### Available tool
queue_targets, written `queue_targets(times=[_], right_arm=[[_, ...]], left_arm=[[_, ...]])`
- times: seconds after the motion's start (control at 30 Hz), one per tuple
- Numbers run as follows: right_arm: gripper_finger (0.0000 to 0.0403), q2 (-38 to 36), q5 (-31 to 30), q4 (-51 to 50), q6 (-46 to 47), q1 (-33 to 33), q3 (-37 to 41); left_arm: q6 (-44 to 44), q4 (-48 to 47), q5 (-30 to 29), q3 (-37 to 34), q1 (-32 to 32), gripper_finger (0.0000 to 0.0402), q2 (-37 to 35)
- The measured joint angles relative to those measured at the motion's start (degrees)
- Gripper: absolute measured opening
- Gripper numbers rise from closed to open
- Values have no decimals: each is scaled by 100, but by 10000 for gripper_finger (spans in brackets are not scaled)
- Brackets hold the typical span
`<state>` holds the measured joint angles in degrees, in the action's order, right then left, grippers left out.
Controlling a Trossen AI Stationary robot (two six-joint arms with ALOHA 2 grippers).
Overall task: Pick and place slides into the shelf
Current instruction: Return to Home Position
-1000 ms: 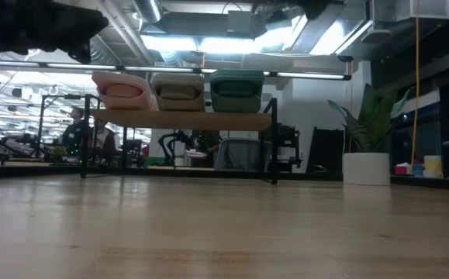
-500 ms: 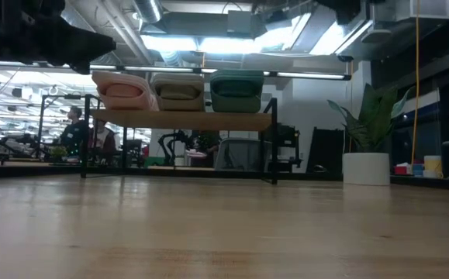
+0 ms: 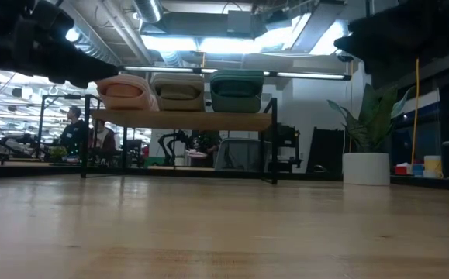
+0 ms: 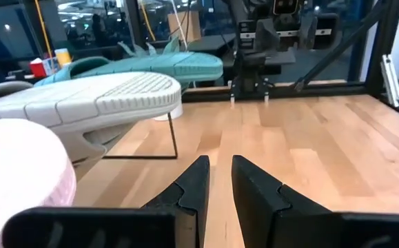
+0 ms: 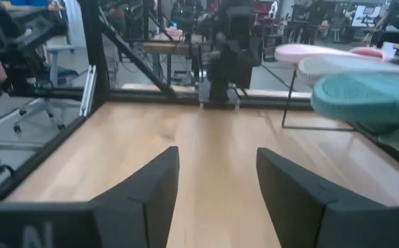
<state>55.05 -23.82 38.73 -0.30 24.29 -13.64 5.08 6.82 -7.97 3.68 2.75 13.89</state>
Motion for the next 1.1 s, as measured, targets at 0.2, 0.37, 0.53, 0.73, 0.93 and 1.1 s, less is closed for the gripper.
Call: queue_targets(times=[0.2, 0.37, 0.53, 0.73, 0.93, 1.1], right_arm=[[196, -291, -75, 100, -305, -12, 355], [196, -1454, -107, -33, -911, -38, 423], [196, -2698, -23, -1393, -826, -39, 425], [196, -3101, 460, -2027, -549, -37, 546], [196, -3203, 451, -1356, -680, -37, 1196], [196, -3302, 460, -1190, -923, -37, 1314]], left_arm=[[-19, -78, -2, 0, 37, 57, 0], [-44, -62, -2, 0, 37, 57, 0], [-43, -63, -2, 0, 35, 57, 1], [-41, -63, -2, 0, 35, 57, 0], [-41, -63, -4, 0, 35, 57, 0], [-41, -64, -4, 0, 35, 57, 0]])
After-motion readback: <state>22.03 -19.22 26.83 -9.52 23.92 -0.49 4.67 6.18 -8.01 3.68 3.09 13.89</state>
